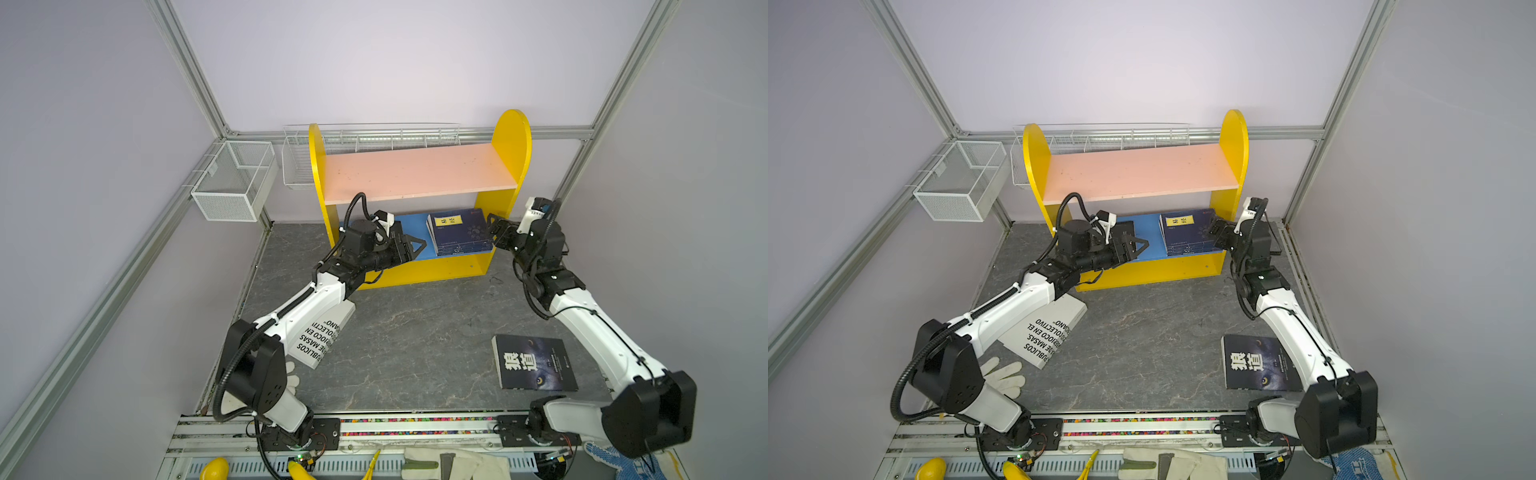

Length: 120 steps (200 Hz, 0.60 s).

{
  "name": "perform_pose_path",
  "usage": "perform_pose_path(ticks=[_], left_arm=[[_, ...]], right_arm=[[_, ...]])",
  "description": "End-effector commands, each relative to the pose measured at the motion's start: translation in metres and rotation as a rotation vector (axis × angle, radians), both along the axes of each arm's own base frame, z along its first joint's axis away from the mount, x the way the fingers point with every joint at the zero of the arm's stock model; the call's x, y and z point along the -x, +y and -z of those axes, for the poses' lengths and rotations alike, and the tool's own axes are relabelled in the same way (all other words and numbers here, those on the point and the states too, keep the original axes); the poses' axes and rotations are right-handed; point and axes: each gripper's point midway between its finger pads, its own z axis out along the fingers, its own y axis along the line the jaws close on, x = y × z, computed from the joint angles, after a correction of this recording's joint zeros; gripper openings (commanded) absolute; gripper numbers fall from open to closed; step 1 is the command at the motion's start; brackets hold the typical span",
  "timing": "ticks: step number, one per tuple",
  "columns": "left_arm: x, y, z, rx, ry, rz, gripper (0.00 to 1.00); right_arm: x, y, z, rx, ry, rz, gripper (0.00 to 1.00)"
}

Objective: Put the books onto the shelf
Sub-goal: 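Release the blue book and pull the left gripper back from the shelf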

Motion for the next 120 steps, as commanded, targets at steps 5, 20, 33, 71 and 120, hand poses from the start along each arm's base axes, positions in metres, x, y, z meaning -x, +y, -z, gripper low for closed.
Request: perform_pose_path(ticks=[5,20,33,71,120], left_arm=[[0.047,-0.03,0.019,-0.04,-0.01,0.151,0.79],[0.072,-0.049,0.036,-0.068,0.01,0.206,0.79],[0.089,-0.065,0.05,-0.088,0.025,0.233,0.79],[0.128,-0.112,0.097,-0.176,0.056,0.294,0.78],[0.146,-0.162,0.139,-0.204,0.123,0.294,0.74]], right_arm=[[0.038,-0.038,0.06,0.097,0.271,0.151,0.97],[0.058,-0.063,0.079,0.11,0.372,0.229,0.93],[0.072,-0.079,0.102,0.106,0.454,0.267,0.92],[0.104,-0.104,0.163,-0.04,0.627,0.317,0.92],[0.152,-0.125,0.224,-0.117,0.819,0.436,0.92]])
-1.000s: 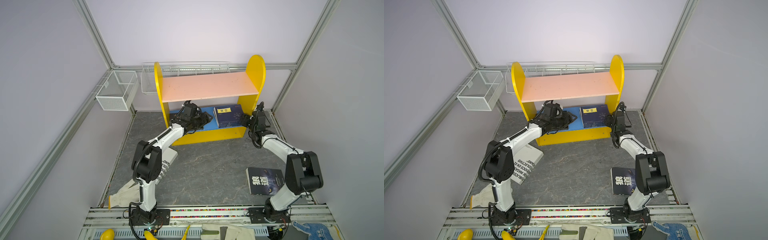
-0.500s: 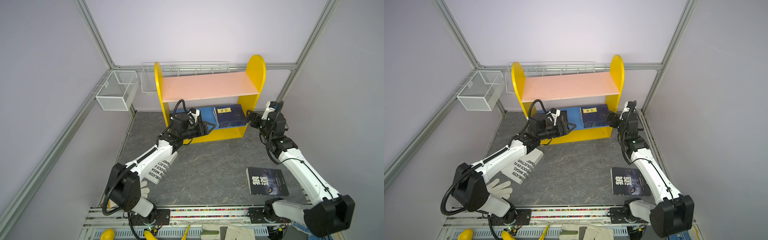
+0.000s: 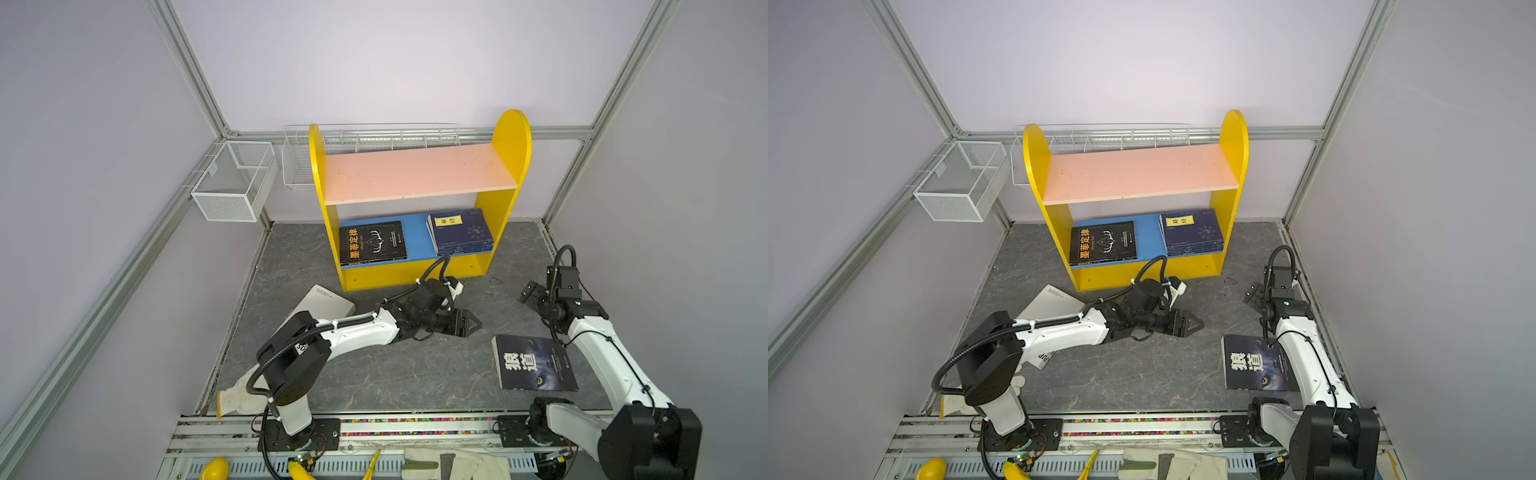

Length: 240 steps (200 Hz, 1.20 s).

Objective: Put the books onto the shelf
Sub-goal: 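Release the blue book and pull the left gripper back from the shelf, then reach the left gripper across to the dark floor book and grip its edge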

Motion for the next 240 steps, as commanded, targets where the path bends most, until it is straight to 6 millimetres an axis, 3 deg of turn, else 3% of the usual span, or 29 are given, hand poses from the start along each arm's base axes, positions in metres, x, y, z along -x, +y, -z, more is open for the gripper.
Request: perform_pose_path(ticks=[1,60,131,184,240], left_arm=[[-0.014,-0.023,-0.012,0.056,-0.019,-0.058,0.74],[0.01,-0.069,0.038,-0.014,0.089,-0.051,0.71],[0.026,-0.096,0.068,-0.092,0.165,-0.013,0.69],[0.022,-0.112,0.068,-0.05,0.19,-0.029,0.68],[0.025,-0.121,0.048,-0.012,0.154,-0.02,0.66]], right_arm=[[0.023,-0.004,0.016,-0.049,0.058,0.063,0.92],[0.055,-0.031,0.052,-0.21,0.077,0.187,0.92],[0.069,-0.014,0.077,-0.31,0.093,0.195,0.92],[0.076,-0.009,0.093,-0.336,0.112,0.2,0.92],[0.078,-0.006,0.106,-0.354,0.14,0.197,0.93]])
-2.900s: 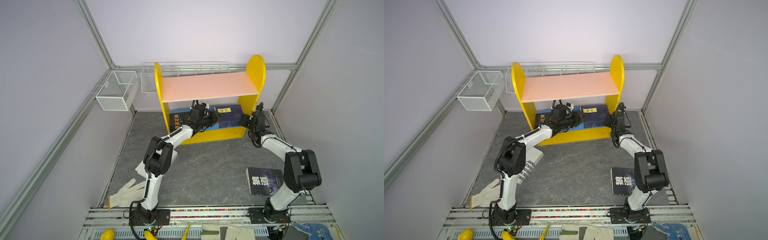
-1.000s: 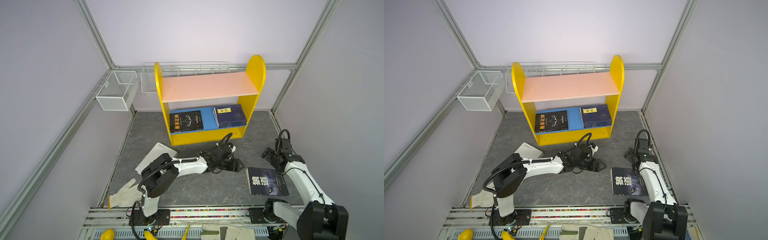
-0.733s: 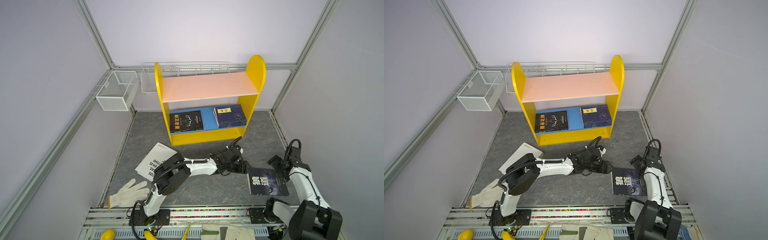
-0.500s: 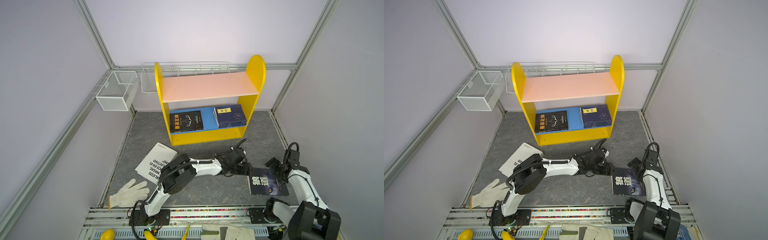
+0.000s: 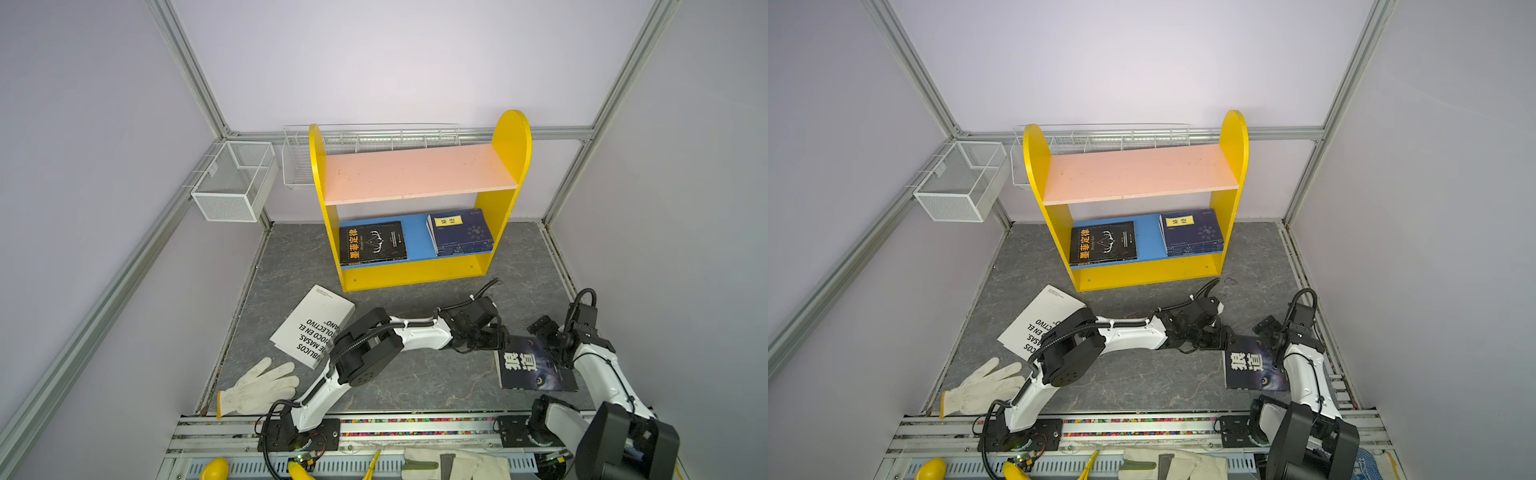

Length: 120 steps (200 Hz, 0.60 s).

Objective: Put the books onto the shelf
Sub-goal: 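Reach the left gripper across to the dark floor book and grip its edge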

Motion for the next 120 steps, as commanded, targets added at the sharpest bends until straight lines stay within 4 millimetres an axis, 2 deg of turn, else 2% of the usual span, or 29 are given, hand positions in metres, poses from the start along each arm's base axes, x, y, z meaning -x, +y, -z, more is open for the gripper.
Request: perform_pose_path(ticks=[1,37,120], left_arm=[[0.004,-0.016,-0.026,0.067,-0.029,0.008,0.66],[0.006,-0.019,-0.033,0.073,-0.046,0.018,0.63],[0.012,-0.015,-0.069,0.096,-0.167,0.027,0.61]], right_arm=[[0.02,0.014,0.028,-0.081,0.091,0.0,0.93],[0.02,0.015,0.03,-0.082,0.09,-0.004,0.94],[0.018,0.015,0.034,-0.087,0.092,-0.009,0.94]])
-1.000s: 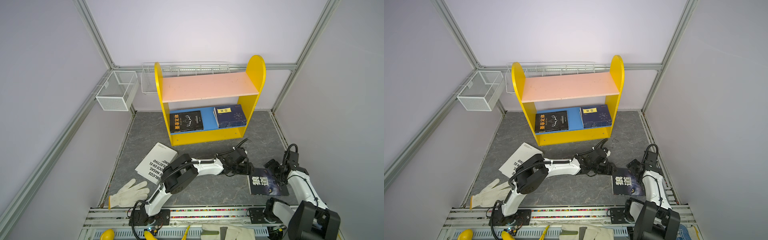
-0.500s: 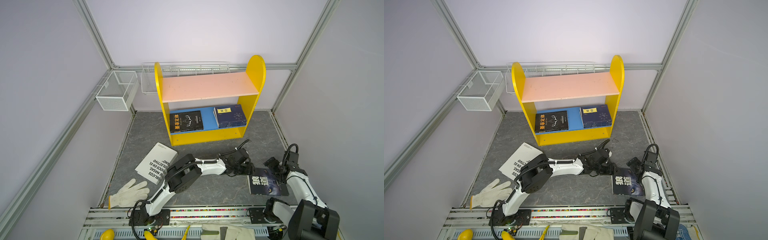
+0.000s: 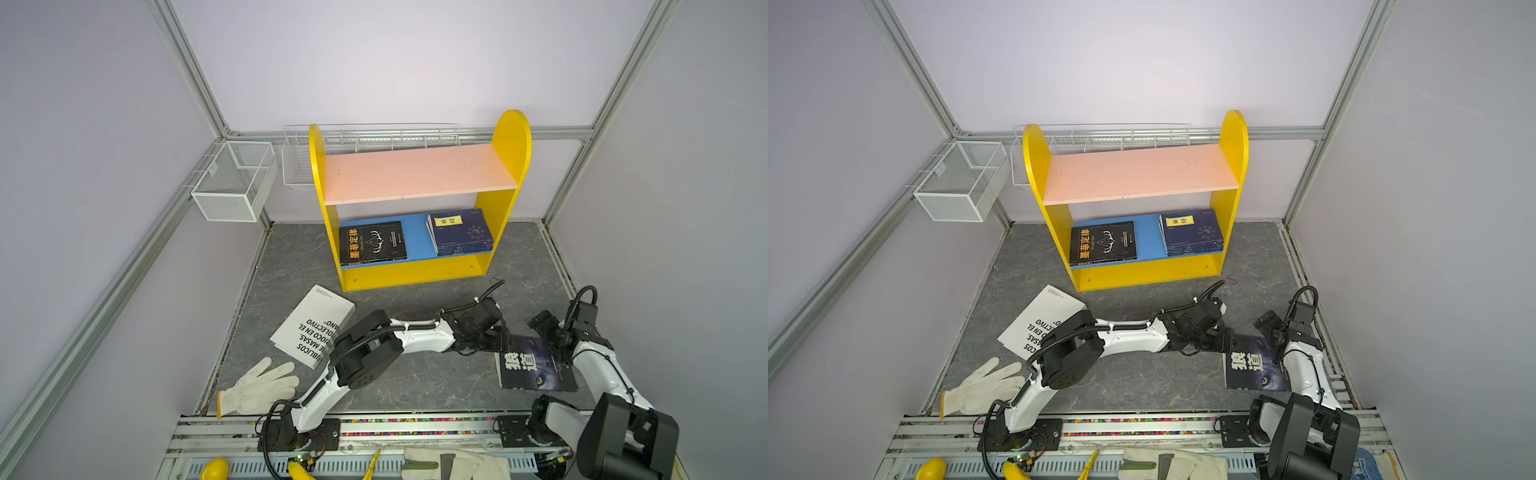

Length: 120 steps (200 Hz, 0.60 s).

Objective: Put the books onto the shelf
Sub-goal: 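Reach the left gripper across to the dark floor book and grip its edge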

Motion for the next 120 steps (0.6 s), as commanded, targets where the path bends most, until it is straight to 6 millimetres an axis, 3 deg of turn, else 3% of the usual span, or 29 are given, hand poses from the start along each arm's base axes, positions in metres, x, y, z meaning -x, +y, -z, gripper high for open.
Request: perform_pose_path(ticks=[1,29,74,120], left_arm=[[0.007,-0.013,-0.058,0.115,-0.083,0.03,0.61],[0.009,-0.014,-0.068,0.158,-0.094,0.038,0.6],[0.011,-0.022,-0.062,0.161,-0.067,0.061,0.6],[0.004,-0.027,-0.033,0.154,0.027,0.048,0.6]], right_arm=[[0.035,0.018,0.036,-0.093,0.153,-0.002,0.94],[0.035,0.018,0.035,-0.093,0.151,-0.004,0.94],[0.034,0.018,0.035,-0.09,0.148,-0.007,0.95],[0.034,0.017,0.034,-0.085,0.143,-0.009,0.95]])
